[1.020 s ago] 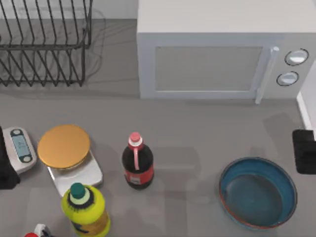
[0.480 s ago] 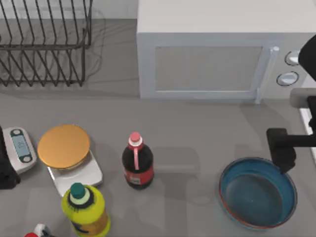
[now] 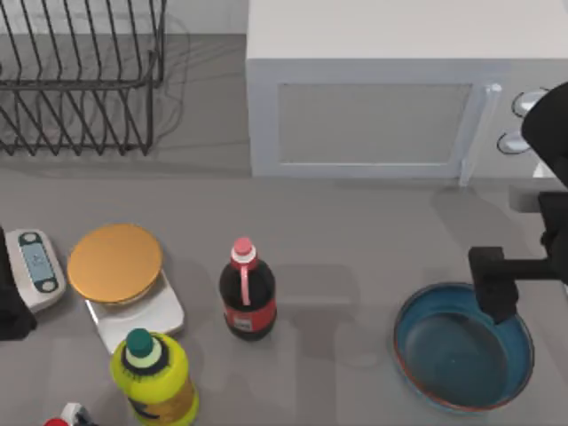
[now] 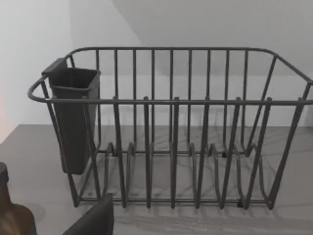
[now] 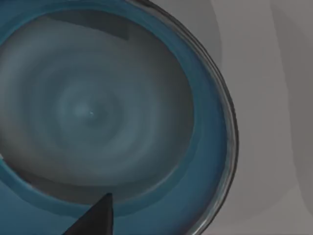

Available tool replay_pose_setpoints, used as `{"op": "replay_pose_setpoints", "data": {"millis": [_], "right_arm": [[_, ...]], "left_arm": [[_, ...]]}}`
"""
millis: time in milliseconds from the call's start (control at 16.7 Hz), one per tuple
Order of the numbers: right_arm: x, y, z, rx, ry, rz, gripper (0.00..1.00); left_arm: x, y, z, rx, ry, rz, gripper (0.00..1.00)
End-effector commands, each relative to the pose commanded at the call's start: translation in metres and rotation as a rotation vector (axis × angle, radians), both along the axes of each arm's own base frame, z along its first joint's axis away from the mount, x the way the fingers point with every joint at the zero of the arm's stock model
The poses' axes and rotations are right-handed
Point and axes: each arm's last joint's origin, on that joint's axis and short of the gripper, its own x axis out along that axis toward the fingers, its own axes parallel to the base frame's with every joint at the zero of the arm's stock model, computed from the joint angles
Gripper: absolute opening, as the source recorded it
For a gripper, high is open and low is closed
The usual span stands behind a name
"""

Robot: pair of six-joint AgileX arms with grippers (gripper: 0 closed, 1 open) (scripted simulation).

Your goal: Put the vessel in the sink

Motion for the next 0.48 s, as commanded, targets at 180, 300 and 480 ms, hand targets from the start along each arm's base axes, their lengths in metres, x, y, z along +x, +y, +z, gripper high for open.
{"op": "replay_pose_setpoints", "data": {"millis": [180, 300, 480], "right_arm": [[0.002, 0.001, -0.036, 0.006, -0.014, 0.0, 1.0], [0.0, 0.001, -0.056, 0.005, -0.013, 0.0, 1.0], [-0.003, 0.0, -0.07, 0.001, -0.003, 0.0, 1.0]], "left_arm": [[0.0, 0.0, 0.0, 0.0, 0.0, 0.0, 1.0], [0.0, 0.0, 0.0, 0.0, 0.0, 0.0, 1.0], [0.0, 0.0, 0.0, 0.0, 0.0, 0.0, 1.0]]}}
